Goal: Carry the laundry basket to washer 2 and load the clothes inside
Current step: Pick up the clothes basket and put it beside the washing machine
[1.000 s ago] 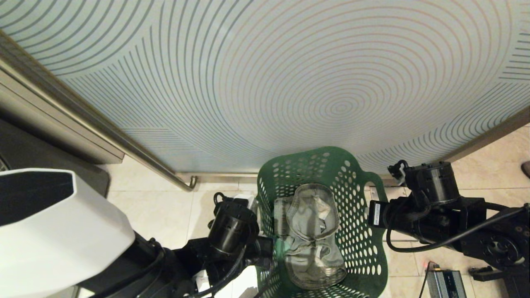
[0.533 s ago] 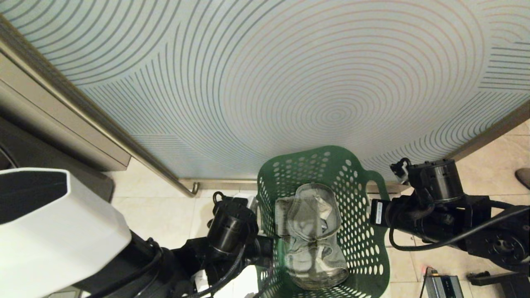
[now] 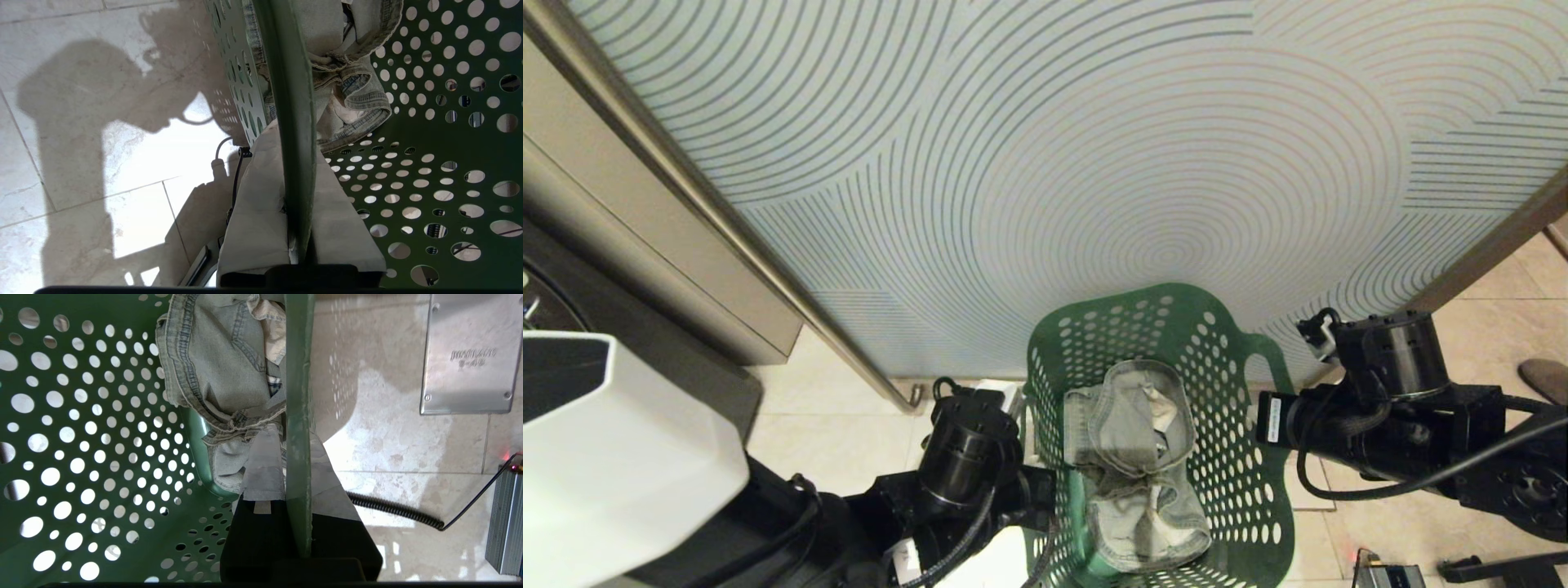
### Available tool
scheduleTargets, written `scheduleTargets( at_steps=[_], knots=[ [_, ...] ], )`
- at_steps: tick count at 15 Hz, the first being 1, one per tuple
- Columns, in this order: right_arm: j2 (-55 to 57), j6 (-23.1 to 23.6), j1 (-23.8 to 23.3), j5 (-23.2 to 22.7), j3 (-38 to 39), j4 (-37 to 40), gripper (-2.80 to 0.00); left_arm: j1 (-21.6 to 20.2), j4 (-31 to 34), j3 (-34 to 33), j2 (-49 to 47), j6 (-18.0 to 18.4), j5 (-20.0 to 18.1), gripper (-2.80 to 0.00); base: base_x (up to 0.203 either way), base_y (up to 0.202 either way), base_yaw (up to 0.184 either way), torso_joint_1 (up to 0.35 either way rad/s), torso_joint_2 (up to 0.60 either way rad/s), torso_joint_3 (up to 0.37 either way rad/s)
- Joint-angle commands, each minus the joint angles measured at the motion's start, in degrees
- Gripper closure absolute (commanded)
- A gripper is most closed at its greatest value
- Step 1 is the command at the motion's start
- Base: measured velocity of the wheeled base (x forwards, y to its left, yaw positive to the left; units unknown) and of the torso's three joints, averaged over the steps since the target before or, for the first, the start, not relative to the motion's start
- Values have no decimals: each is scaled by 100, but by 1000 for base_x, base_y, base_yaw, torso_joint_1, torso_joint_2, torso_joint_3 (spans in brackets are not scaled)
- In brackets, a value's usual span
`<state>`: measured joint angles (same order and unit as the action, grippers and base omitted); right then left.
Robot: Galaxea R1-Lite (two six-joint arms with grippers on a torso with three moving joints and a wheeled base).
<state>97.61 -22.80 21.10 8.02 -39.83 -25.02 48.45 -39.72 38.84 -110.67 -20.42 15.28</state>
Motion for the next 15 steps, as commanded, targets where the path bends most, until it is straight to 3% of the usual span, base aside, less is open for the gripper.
scheduleTargets(
  at_steps=[1, 15],
  knots=[
    [-49, -23, 8, 6, 19, -21, 0, -2, -27, -34, 45, -15, 10, 0, 0, 0, 0, 3, 2, 203],
    [-199, -50, 140, 23, 89, -21, 0, 130, -27, -157, 195, -6, 54, 0, 0, 0, 0, 2, 3, 202]
  ],
)
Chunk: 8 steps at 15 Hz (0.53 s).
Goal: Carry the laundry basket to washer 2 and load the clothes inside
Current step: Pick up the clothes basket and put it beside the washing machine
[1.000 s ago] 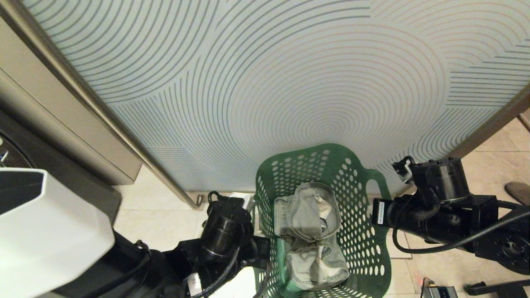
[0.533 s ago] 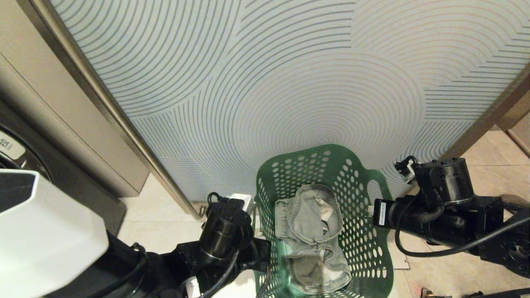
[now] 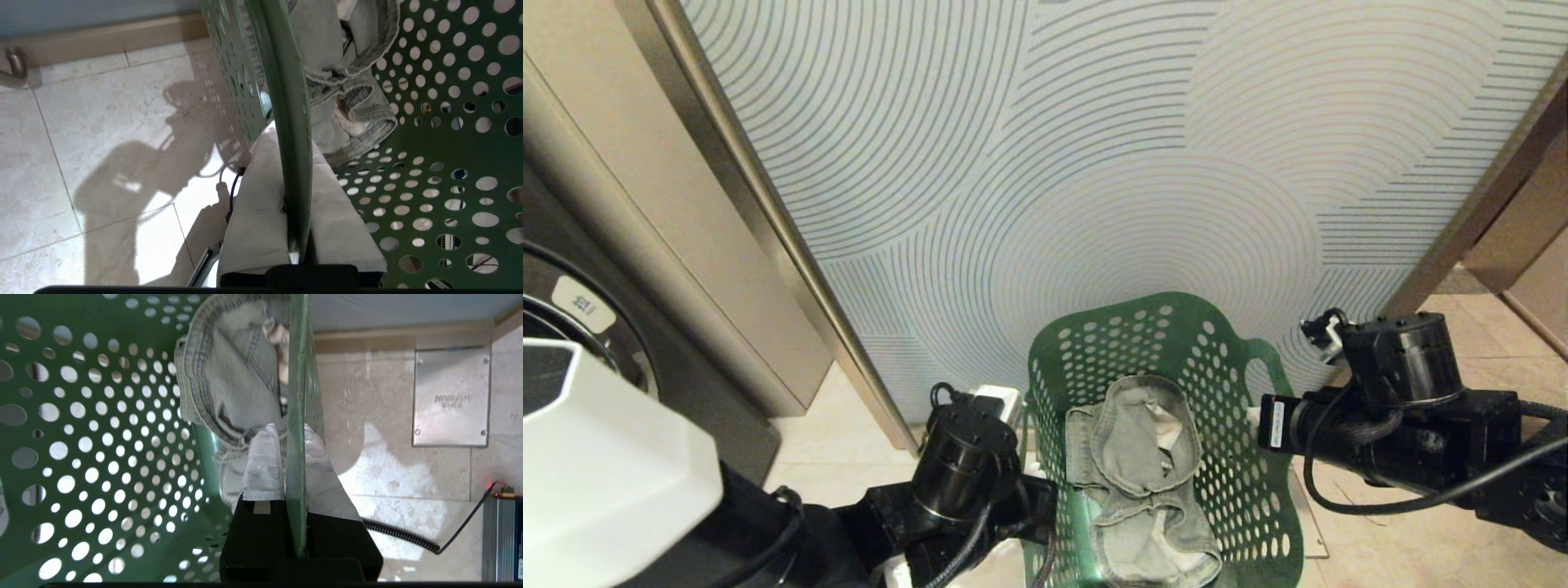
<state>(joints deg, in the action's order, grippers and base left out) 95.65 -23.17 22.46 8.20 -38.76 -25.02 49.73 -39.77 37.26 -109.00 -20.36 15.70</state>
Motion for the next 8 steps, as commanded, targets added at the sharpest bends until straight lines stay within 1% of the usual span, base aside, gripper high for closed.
scheduleTargets(
  at_steps=[1, 3, 5, 8],
  knots=[
    [-2, -3, 4, -11, -37, -21, 0, 13, -47, -35, 63, -19, 12, 0, 0, 0, 0, 2, 2, 130],
    [4, -20, 61, -36, -52, -21, 0, 52, -75, -94, 93, -17, 21, 0, 0, 0, 0, 4, 2, 63],
    [-1, -26, 282, -37, -75, -14, 0, 55, -75, -180, 226, -41, 9, 0, 0, 0, 0, 0, 1, 15],
    [33, -51, 462, -50, -172, 146, 0, 37, -71, -404, 391, -79, 9, 0, 0, 0, 0, 0, 0, 0]
  ],
)
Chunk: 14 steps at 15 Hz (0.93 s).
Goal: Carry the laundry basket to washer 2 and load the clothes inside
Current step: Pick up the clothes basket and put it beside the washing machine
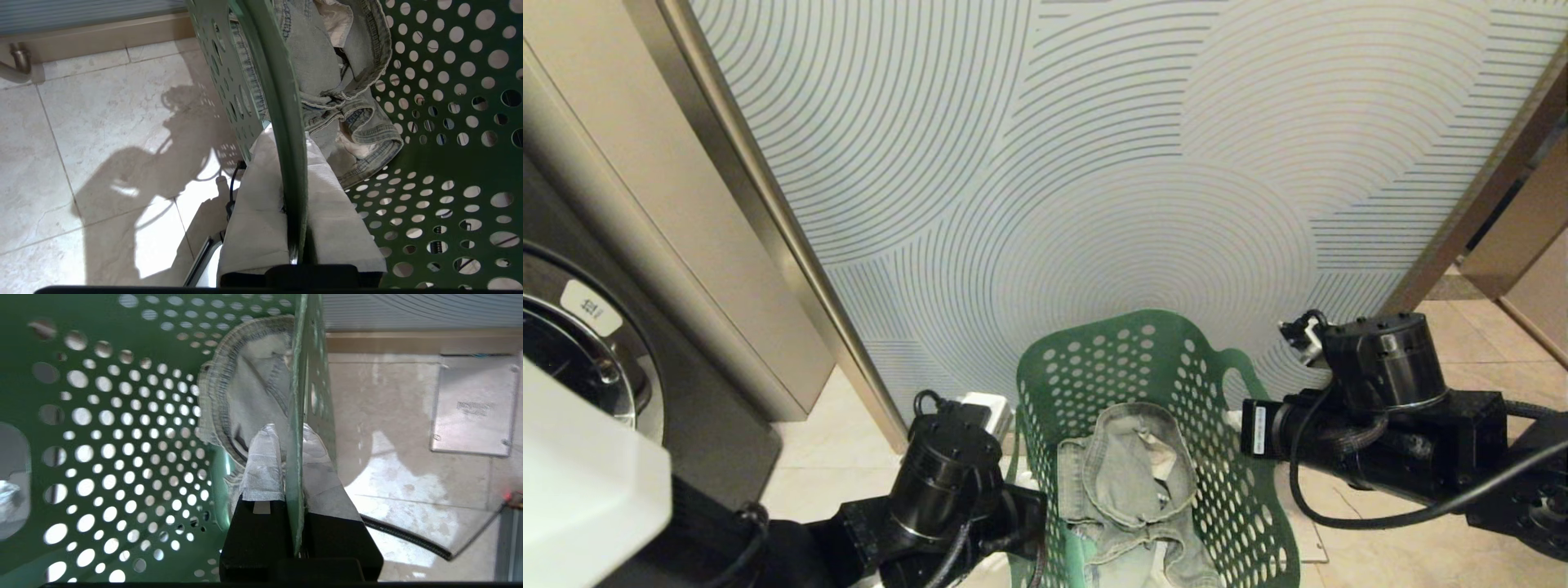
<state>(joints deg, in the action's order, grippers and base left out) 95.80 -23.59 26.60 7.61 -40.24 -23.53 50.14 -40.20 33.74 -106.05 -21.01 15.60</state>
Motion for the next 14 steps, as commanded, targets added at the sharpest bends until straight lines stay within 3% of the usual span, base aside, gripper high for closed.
scheduleTargets(
  at_steps=[1, 5, 9, 12, 14],
  knots=[
    [45, -5, 47, -26, -56, -3, 0, -22, -32, -78, 137, -17, -4, 0, 0, 0, 0, 0, 0, 0],
    [1, -21, 117, -101, -344, 207, 0, -21, -58, -11, 218, -27, -88, 0, 0, 0, 0, 0, 0, 0],
    [-122, -189, 310, -494, -405, 208, 0, -13, -67, -32, 330, -56, -412, 0, 0, 0, 0, 0, 0, 0],
    [-256, -234, 592, -544, -372, 208, 0, -18, -67, -34, 521, -226, -740, 0, 0, 0, 0, 0, 0, 0],
    [-250, -238, 671, -585, -406, 217, 0, -13, -67, -18, 645, -541, -1030, 0, 0, 0, 0, 0, 0, 0]
  ],
)
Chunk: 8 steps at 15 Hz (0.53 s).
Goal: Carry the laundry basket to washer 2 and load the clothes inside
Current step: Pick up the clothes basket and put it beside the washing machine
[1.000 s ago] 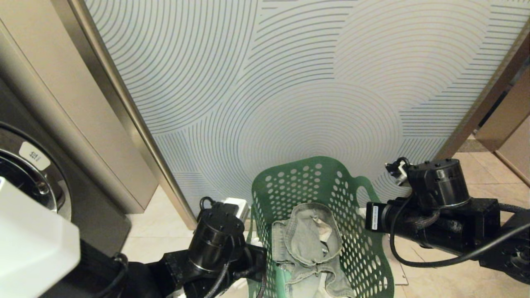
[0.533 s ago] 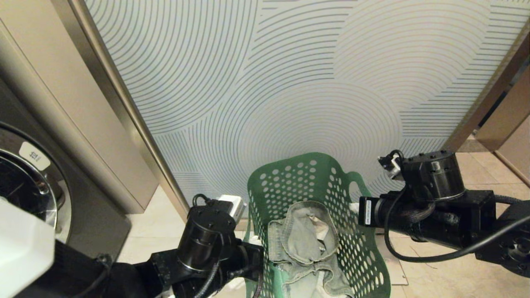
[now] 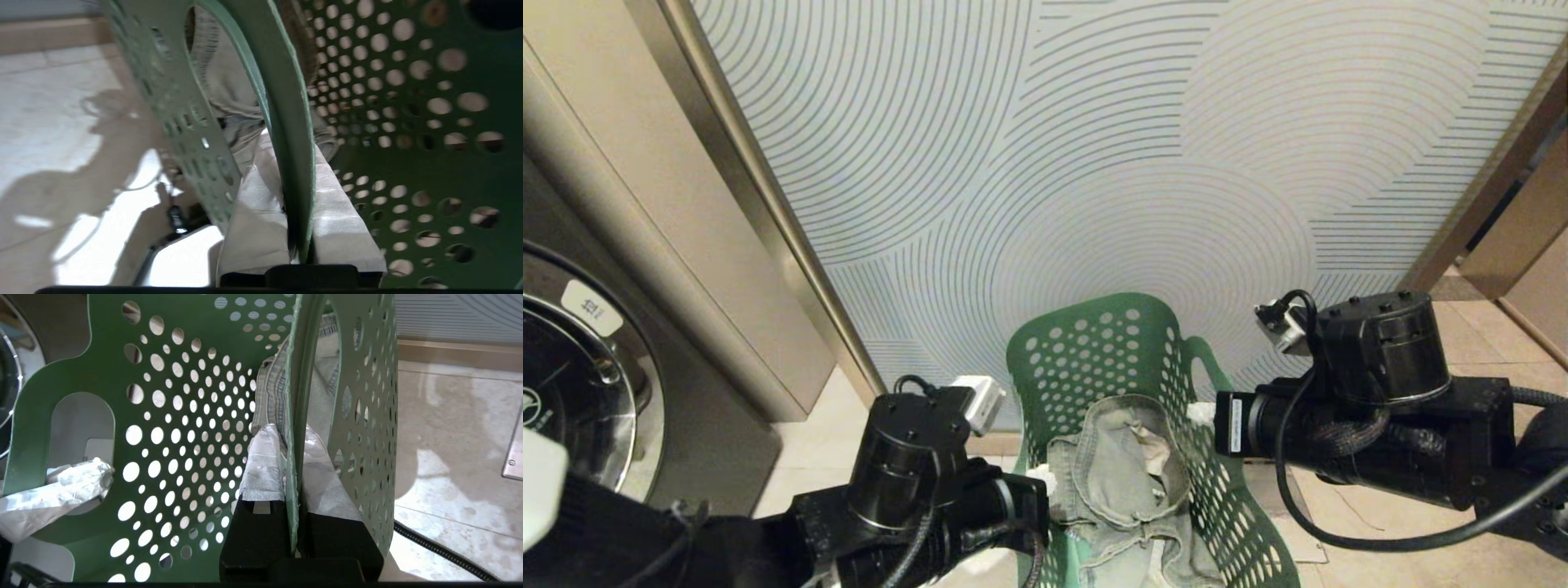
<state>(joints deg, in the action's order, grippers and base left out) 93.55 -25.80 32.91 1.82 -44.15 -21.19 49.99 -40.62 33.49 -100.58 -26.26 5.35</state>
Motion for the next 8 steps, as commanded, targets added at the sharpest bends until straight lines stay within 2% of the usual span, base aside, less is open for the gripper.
scheduleTargets(
  at_steps=[1, 8],
  knots=[
    [-5, -13, 67, -7, -24, -17, 0, -7, -25, 1, 93, -104, -20, 0, 0, 0, 0, 0, 0, 0],
    [-21, -136, 137, -6, 65, 247, 0, 19, 1, -3, 73, -106, 48, 0, 0, 0, 0, 0, 0, 0]
  ],
)
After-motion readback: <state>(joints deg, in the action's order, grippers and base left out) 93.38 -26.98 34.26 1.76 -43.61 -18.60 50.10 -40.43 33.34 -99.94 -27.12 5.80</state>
